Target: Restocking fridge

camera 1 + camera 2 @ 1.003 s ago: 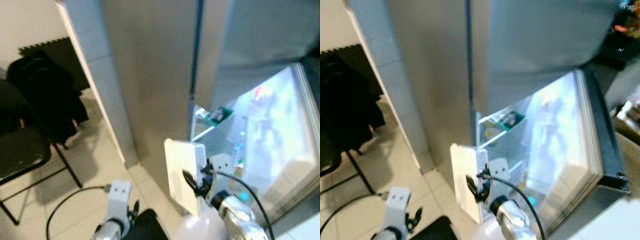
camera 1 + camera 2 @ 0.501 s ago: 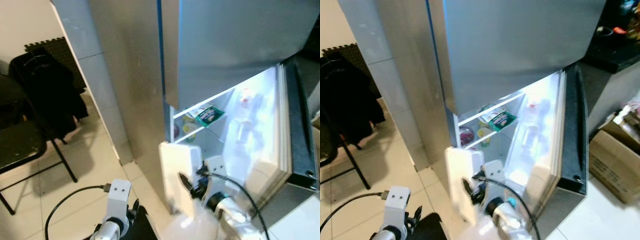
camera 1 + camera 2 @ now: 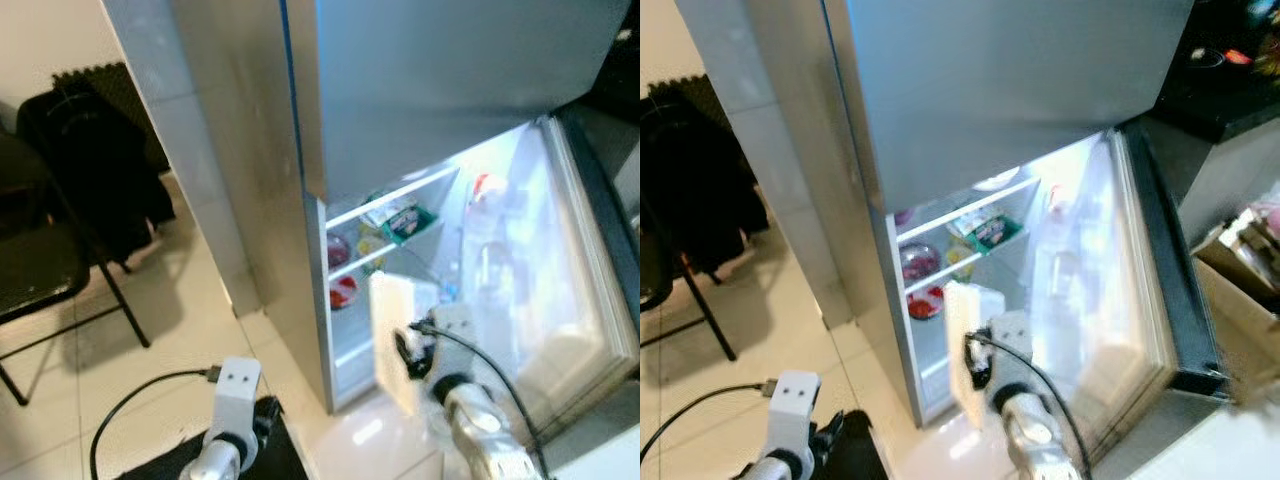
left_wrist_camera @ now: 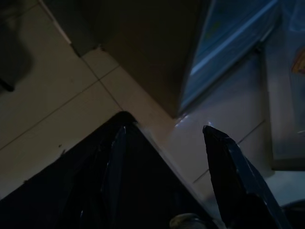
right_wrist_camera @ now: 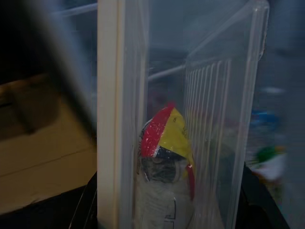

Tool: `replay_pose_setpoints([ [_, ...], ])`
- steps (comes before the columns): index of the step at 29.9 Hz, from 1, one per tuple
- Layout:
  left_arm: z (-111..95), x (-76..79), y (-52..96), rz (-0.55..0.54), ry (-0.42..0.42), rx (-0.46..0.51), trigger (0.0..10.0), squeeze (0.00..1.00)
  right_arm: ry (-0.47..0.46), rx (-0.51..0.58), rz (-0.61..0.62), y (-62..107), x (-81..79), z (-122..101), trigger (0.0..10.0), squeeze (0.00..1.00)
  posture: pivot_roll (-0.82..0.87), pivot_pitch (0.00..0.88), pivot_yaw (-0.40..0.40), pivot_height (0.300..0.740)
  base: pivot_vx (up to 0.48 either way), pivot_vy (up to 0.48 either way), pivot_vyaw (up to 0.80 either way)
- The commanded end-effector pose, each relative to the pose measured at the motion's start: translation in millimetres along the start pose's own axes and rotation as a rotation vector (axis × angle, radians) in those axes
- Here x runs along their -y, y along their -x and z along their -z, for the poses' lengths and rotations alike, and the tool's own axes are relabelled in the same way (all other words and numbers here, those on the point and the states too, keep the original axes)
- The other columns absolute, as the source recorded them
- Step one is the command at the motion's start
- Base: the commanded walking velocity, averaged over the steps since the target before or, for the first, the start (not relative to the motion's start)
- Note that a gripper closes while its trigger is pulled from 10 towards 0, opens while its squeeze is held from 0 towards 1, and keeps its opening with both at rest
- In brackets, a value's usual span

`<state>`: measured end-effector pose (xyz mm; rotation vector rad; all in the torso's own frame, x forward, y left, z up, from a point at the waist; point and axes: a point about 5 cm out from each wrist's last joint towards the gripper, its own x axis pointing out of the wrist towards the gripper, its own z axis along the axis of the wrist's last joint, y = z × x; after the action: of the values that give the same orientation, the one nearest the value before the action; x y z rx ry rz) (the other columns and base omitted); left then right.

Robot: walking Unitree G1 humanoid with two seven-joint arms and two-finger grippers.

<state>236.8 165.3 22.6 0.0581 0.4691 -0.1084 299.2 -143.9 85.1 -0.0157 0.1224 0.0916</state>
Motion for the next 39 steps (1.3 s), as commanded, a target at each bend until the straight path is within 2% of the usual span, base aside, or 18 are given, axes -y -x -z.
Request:
replay_pose_setpoints([
  [1, 7.6, -1.8, 2.2, -0.002, 0.001, -0.030, 10.0, 0.00, 0.032, -0.012, 0.123, -0.2, 20.3, 2.0, 10.0, 0.00, -0.07, 0.126, 0.050, 0.736, 0.000, -0.270, 0.00],
  [2, 7.6, -1.8, 2.2, -0.002, 0.001, -0.030, 10.0, 0.00, 0.032, -0.012, 0.123, -0.2, 20.3, 2.0, 10.0, 0.00, -0.07, 0.126, 0.050, 0.736, 0.000, -0.270, 0.00],
  [6, 7.7, -1.3, 2.2, 0.000, 0.002, -0.031, 10.0, 0.00, 0.066, -0.053, 0.304, 0.7, 52.6, 6.2, 10.0, 0.00, -0.08, 0.127, 0.052, 0.736, 0.000, -0.263, 0.00],
  [9, 7.7, -1.3, 2.2, 0.001, 0.002, -0.031, 10.0, 0.00, 0.069, -0.056, 0.336, 1.4, 59.0, 6.0, 10.0, 0.00, -0.08, 0.127, 0.052, 0.736, 0.000, -0.251, 0.00],
  [11, 7.9, -1.5, 2.2, 0.001, 0.002, -0.032, 10.0, 0.00, 0.087, -0.037, 0.367, 1.2, 69.2, 1.1, 10.0, 0.00, -0.08, 0.129, 0.054, 0.736, 0.000, 0.000, 0.00],
  [13, 8.3, -2.1, 1.9, -0.001, 0.001, -0.035, 10.0, 0.00, 0.091, -0.013, 0.349, -0.7, 68.8, -3.4, 10.0, 0.00, -0.08, 0.129, 0.053, 0.736, 0.000, 0.000, 0.00],
  [17, 7.9, -2.6, 1.6, -0.008, 0.001, -0.035, 10.0, 0.00, 0.071, 0.026, 0.289, -3.3, 57.4, -8.8, 10.0, 0.00, -0.08, 0.129, 0.053, 0.736, 0.000, 0.000, 0.00],
  [22, 7.8, -3.3, 1.1, -0.019, 0.003, -0.038, 10.0, 0.00, 0.035, 0.078, 0.162, -6.1, 33.3, -13.5, 10.0, 0.00, -0.07, 0.128, 0.055, 0.736, 0.000, 0.000, 0.00],
  [23, 7.8, -3.3, 1.1, -0.019, 0.003, -0.038, 10.0, 0.00, 0.035, 0.078, 0.162, -6.1, 33.3, -13.5, 10.0, 0.00, -0.07, 0.128, 0.055, 0.736, 0.000, 0.000, 0.00],
  [28, 6.2, -5.5, 1.3, -0.029, 0.012, -0.026, 10.0, 0.00, -0.014, 0.102, -0.013, -3.8, 11.9, -15.4, 10.0, 0.00, -0.07, 0.128, 0.056, 0.736, 0.000, 0.000, 0.00],
  [30, 6.2, -5.5, 1.3, -0.029, 0.012, -0.026, 10.0, 0.00, -0.014, 0.102, -0.013, -3.8, 11.9, -15.4, 10.0, 0.00, -0.07, 0.128, 0.056, 0.736, 0.000, 0.000, 0.00],
  [32, 5.9, -5.9, 1.3, -0.033, 0.016, -0.023, 10.0, 0.00, -0.039, 0.108, -0.128, -0.5, -1.0, -16.9, 10.0, 0.00, -0.08, 0.129, 0.056, 0.736, 0.000, 0.000, 0.00],
  [33, 5.9, -5.9, 1.3, -0.033, 0.016, -0.023, 10.0, 0.00, -0.039, 0.108, -0.128, -0.5, -1.0, -16.9, 10.0, 0.00, -0.08, 0.129, 0.056, 0.736, 0.000, 0.000, 0.00],
  [35, 6.1, -5.5, 1.1, -0.035, 0.021, -0.025, 10.0, 0.00, -0.048, 0.109, -0.260, 4.6, -16.0, -18.0, 10.0, 0.00, -0.08, 0.129, 0.056, 0.736, 0.000, 0.000, 0.00],
  [37, 6.3, -5.3, 1.0, -0.036, 0.022, -0.027, 10.0, 0.00, -0.050, 0.108, -0.300, 6.3, -20.5, -18.2, 10.0, 0.00, -0.08, 0.129, 0.056, 0.736, 0.000, 0.000, 0.00],
  [39, 6.5, -6.5, 1.1, -0.055, 0.018, -0.027, 10.0, 0.00, -0.053, 0.094, -0.428, 12.4, -33.4, -18.1, 10.0, 0.00, -0.08, 0.129, 0.056, 0.736, 0.000, 0.000, 0.00],
])
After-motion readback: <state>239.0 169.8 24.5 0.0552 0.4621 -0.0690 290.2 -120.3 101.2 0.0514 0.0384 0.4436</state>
